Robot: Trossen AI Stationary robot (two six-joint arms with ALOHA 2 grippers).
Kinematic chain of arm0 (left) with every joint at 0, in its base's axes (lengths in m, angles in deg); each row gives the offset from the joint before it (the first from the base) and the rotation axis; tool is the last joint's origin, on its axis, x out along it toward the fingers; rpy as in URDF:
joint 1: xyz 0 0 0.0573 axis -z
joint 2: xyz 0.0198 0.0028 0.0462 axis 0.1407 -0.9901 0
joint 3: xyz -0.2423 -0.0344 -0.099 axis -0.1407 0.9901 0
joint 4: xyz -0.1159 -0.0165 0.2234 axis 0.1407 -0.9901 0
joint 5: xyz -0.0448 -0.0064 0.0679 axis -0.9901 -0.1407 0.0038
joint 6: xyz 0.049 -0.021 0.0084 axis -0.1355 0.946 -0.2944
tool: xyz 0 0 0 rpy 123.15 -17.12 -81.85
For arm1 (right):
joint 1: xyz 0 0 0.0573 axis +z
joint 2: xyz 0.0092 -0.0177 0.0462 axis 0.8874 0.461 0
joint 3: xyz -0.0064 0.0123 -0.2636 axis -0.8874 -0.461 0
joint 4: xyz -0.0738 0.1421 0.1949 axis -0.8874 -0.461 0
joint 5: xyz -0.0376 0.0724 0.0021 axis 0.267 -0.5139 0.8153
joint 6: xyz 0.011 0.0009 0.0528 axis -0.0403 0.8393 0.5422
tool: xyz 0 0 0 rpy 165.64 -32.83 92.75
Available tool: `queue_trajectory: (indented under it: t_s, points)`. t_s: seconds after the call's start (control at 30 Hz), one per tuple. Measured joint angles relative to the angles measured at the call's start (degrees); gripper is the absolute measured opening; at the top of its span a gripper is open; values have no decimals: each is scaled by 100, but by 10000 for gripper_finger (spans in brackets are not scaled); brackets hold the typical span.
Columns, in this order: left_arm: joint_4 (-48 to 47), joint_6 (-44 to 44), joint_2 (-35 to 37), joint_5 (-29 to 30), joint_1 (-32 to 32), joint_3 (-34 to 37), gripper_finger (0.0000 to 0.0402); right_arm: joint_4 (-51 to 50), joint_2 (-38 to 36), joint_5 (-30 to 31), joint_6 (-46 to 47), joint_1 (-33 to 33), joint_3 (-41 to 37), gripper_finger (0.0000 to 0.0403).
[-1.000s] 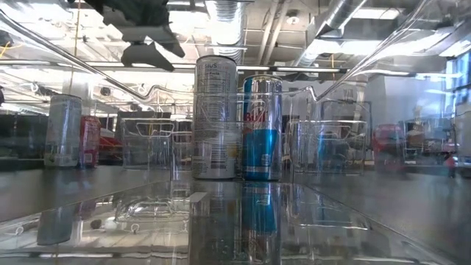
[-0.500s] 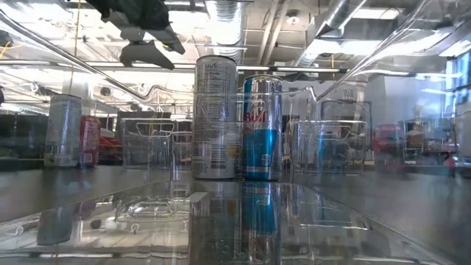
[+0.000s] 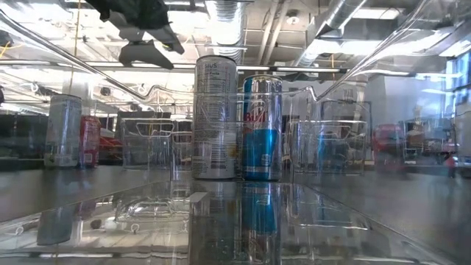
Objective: Sort soda cans
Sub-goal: Put the bottom right blue soda can into the top right transparent bin
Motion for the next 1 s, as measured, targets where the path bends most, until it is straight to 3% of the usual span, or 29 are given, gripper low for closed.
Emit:
queue_trajectory:
  t_s: [0.3,0.7,1.0]
  points:
    - [-9,0,0,-4,0,0,238,259,0,-149,113,11,-222,333]
    - [-7,0,0,-8,0,0,238,234,-20,-261,23,-85,-175,232]
    - [-15,-48,0,-9,0,0,238,263,-29,-256,8,-274,-146,231]
